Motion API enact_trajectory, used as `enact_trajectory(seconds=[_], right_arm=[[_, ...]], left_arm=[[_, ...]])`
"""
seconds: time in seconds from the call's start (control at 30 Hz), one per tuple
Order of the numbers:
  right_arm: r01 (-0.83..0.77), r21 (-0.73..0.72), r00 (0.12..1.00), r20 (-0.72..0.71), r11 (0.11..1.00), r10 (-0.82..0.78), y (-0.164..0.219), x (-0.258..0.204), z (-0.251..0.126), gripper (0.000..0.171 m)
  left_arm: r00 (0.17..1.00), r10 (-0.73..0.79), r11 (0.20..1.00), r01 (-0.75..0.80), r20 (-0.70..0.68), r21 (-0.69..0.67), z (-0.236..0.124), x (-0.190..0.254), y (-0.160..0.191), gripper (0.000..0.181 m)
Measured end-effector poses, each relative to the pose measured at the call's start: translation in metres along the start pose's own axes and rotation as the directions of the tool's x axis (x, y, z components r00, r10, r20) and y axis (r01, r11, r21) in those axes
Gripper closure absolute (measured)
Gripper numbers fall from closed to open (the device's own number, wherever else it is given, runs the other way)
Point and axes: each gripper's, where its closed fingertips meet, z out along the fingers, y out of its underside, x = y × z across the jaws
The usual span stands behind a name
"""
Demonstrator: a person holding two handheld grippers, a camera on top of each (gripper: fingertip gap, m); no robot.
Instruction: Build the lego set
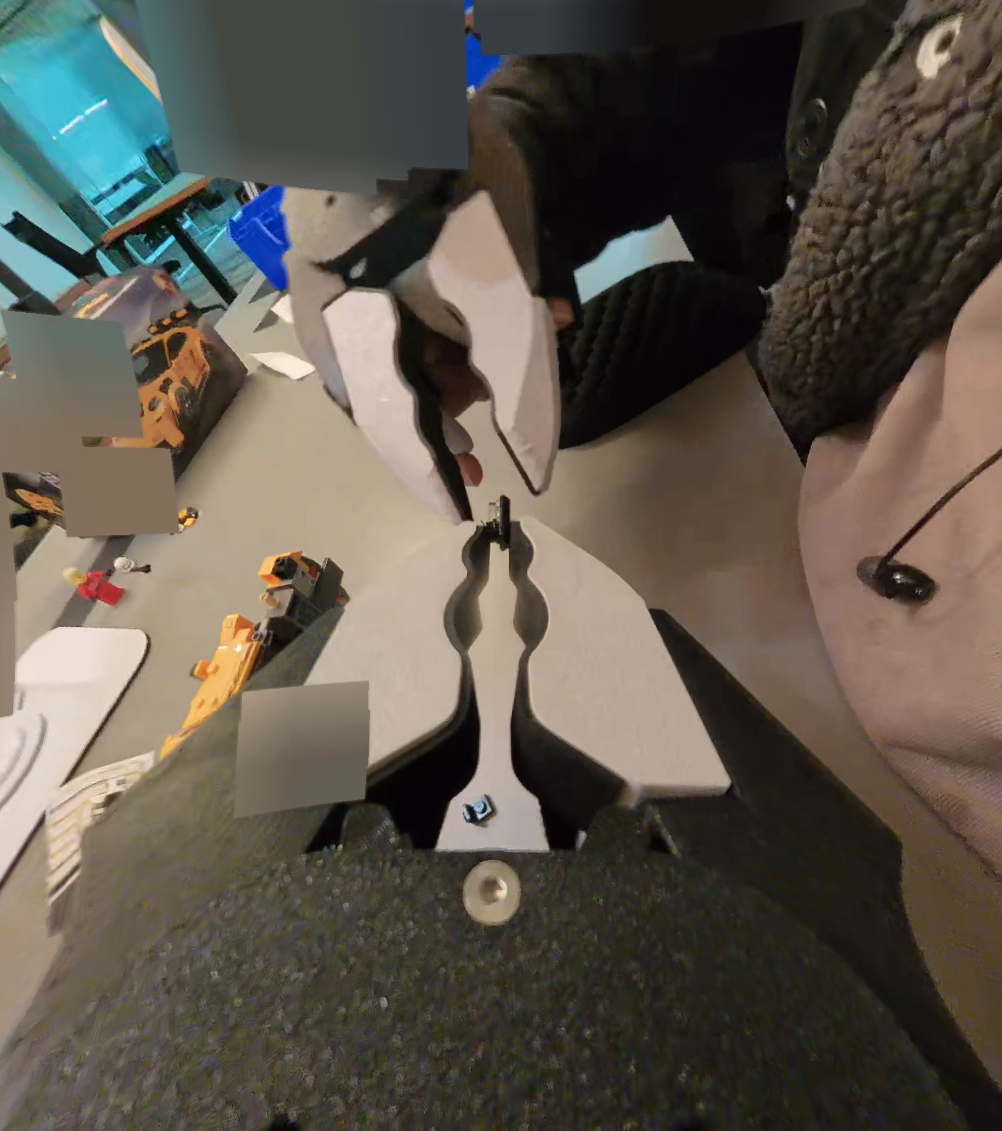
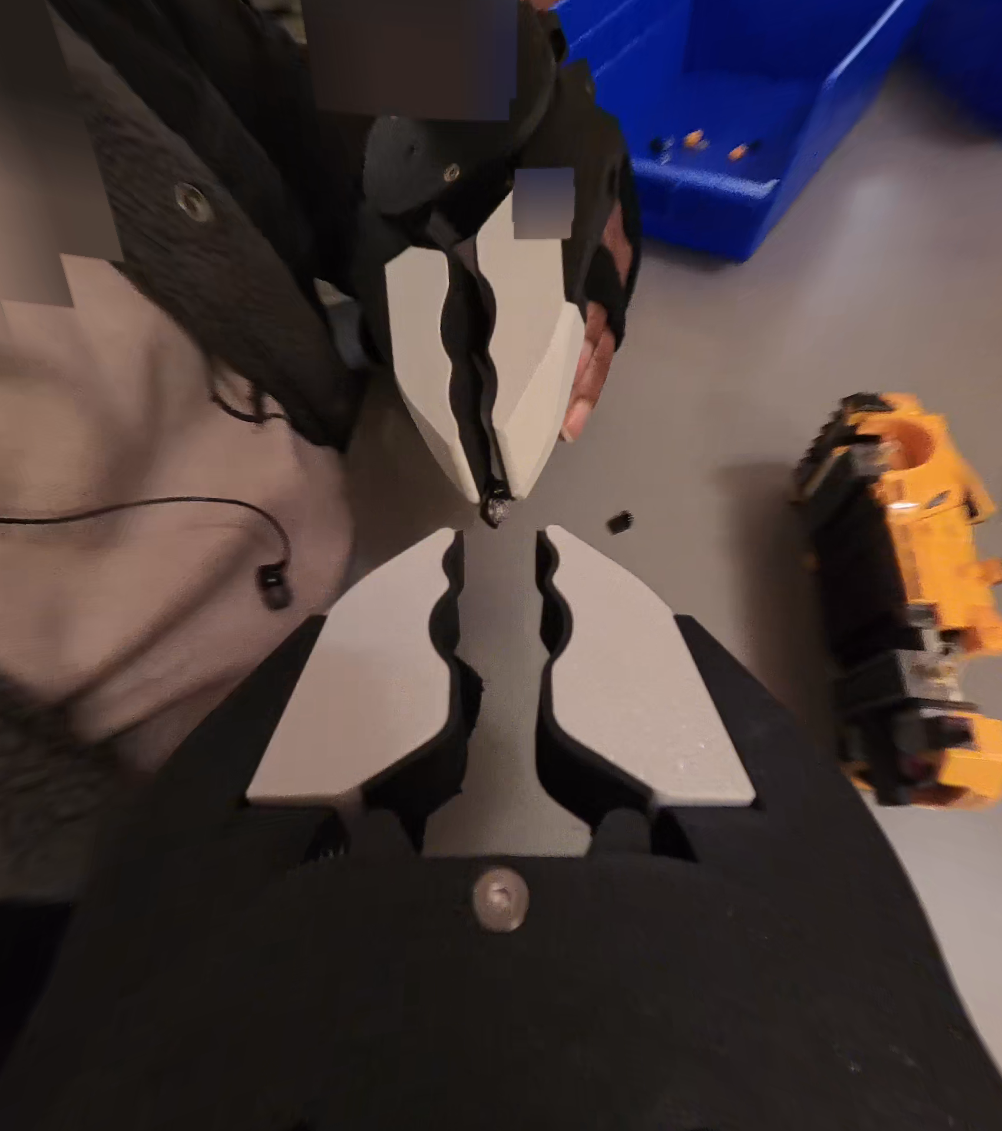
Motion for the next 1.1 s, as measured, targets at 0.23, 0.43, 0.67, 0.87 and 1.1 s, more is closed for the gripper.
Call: enact_trajectory(seconds=[0.23,0.43,0.67,0.87,1.1], right_arm=[[0.208,0.016,0.965,-0.168,0.978,-0.202,0.002,0.0,0.007,0.164],[0.228,-0.006,0.967,-0.111,0.974,-0.227,0.006,-0.004,0.01,0.165],[0.179,0.017,0.983,-0.035,0.984,-0.178,0.011,-0.003,0.014,0.165],[0.191,0.032,0.981,-0.004,0.981,-0.191,0.013,-0.007,0.015,0.165],[0.296,0.063,0.952,-0.106,0.953,-0.289,0.009,-0.004,0.01,0.165]], left_arm=[[1.0,-0.021,1.0,0.021,-0.024,-0.011,0.006,0.003,0.007,0.174],[0.997,-0.023,1.0,0.023,-0.068,-0.005,0.008,0.01,0.009,0.174],[0.997,0.029,0.999,-0.031,-0.069,-0.035,0.009,0.012,0.016,0.174],[0.995,0.052,0.998,-0.055,-0.087,-0.03,0.01,0.016,0.013,0.174],[0.996,0.078,0.997,-0.077,-0.032,0.025,0.011,0.011,0.008,0.174]])
